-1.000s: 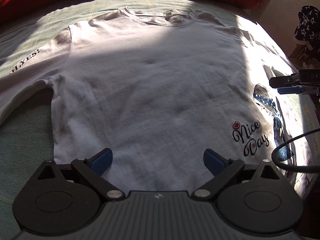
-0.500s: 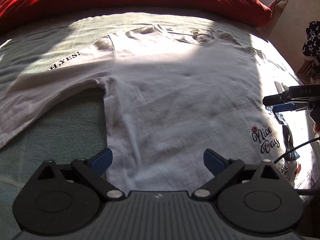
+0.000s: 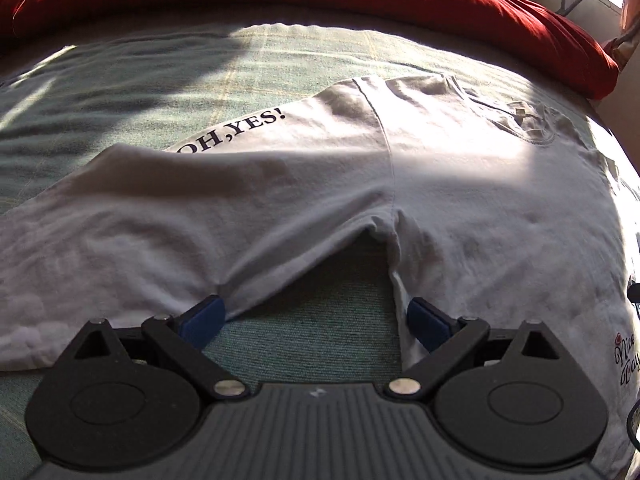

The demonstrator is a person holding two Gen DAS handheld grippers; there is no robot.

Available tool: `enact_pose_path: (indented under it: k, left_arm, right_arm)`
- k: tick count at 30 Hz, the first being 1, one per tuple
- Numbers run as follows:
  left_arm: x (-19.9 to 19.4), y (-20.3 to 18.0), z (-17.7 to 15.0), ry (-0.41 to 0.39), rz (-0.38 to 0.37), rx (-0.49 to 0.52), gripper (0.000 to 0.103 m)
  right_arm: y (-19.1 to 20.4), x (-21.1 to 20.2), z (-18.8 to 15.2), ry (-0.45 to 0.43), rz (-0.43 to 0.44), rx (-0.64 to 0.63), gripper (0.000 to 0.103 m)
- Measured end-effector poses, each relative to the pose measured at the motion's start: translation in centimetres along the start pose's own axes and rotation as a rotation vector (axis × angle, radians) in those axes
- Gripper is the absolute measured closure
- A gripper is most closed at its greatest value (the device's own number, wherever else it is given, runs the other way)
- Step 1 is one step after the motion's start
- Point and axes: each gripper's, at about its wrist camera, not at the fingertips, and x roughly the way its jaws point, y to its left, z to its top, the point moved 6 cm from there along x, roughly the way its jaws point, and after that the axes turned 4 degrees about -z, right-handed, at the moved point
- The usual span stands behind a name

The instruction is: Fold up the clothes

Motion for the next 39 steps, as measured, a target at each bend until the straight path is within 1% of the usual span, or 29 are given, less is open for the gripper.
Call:
enact_pose_path:
  k: [1, 3, 6, 7, 9, 11, 14, 15, 18, 20, 22, 23, 24, 26, 28, 30, 32, 33, 34, 36, 37, 39]
  left_arm:
    - [-0.5, -0.1, -0.1, 0.011, -0.005, 0.003, 0.006]
    - [-1.9, -0.3, 0.7, -0.03, 0.0, 0.031, 0.006]
    - [-2.8, 0.2, 4.2, -0.121, 0.003, 0.083, 0.005]
    - [-2.6, 0.8, 5.2, -0.137, 0.012, 0.088, 0.005]
    - [-1.2, 2.6, 7.2, -0.142, 0.023, 0.065, 0.005]
    - [0.3, 4.6, 8.0, -0.123, 0.029, 0.012, 0.005]
    - [2.1, 7.9, 6.9, -0.06, 0.059, -0.093, 0.006]
    - [1.7, 8.8, 5.9, -0.058, 0.067, -0.117, 0.006]
    - [-0.2, 9.8, 3.3, -0.047, 0.085, -0.13, 0.005]
    - [-1.2, 10.0, 2.8, -0.036, 0.099, -0.131, 0.005]
    - [-2.1, 9.8, 3.9, -0.056, 0.081, -0.135, 0.005]
    - [-2.4, 9.7, 5.0, -0.09, 0.056, -0.135, 0.005]
    - [-2.6, 9.4, 6.4, -0.123, 0.023, -0.137, 0.005]
    - [-2.2, 8.6, 8.9, -0.163, -0.058, -0.145, 0.005]
    - [-0.8, 7.9, 10.7, -0.156, -0.128, -0.167, 0.005]
    - [1.4, 6.5, 11.6, -0.098, -0.186, -0.192, 0.005]
    - [3.5, 5.8, 11.8, -0.047, -0.196, -0.179, 0.005]
    - [4.7, 5.7, 11.7, -0.025, -0.171, -0.167, 0.005]
    - [5.5, 5.7, 11.8, -0.025, -0.151, -0.153, 0.005]
    - [6.3, 5.6, 12.5, -0.061, -0.123, -0.113, 0.005]
    - [6.6, 5.5, 13.2, -0.067, -0.111, -0.1, 0.005]
    - [6.8, 5.8, 14.6, -0.079, -0.09, -0.102, 0.005]
  right_arm:
    - [0.0, 0.1, 0.1, 0.005, -0.002, 0.004, 0.0]
    - [0.0, 0.2, 0.3, 0.016, -0.006, 0.011, 0.0]
    - [0.1, 0.4, 0.4, 0.025, -0.02, 0.006, 0.0]
    - [0.2, 0.5, 0.4, 0.026, -0.028, 0.001, 0.0]
    - [0.5, 0.7, 0.5, 0.028, -0.048, -0.009, 0.0]
    - [0.7, 0.9, 0.5, 0.028, -0.069, -0.019, 0.0]
    - [1.1, 0.9, 0.5, 0.024, -0.088, -0.032, 0.0]
    - [1.3, 0.8, 0.6, 0.021, -0.091, -0.037, 0.0]
    - [1.8, 0.6, 0.7, 0.013, -0.099, -0.051, 0.0]
    - [2.1, 0.4, 0.8, 0.007, -0.105, -0.06, 0.0]
    - [2.5, 0.3, 0.9, 0.001, -0.111, -0.07, 0.0]
    - [2.7, 0.2, 1.0, -0.002, -0.114, -0.074, 0.0]
    - [2.8, 0.1, 1.0, -0.004, -0.117, -0.079, 0.0]
    - [3.7, -0.2, 1.2, -0.022, -0.117, -0.104, 0.0]
    - [5.3, -0.6, 1.6, -0.053, -0.104, -0.156, 0.0]
    - [7.0, -0.4, 1.8, -0.059, -0.084, -0.194, 0.0]
    - [8.2, -0.1, 2.0, -0.055, -0.058, -0.199, 0.0]
    - [8.5, -0.1, 2.0, -0.057, -0.05, -0.194, 0.0]
    - [8.8, 0.0, 1.9, -0.056, -0.044, -0.186, 0.0]
    - [8.9, 0.1, 1.8, -0.05, -0.036, -0.169, 0.0]
    - [8.9, 0.2, 1.6, -0.05, -0.038, -0.157, 0.0]
    - [8.6, 0.3, 1.3, -0.045, -0.038, -0.141, 0.0]
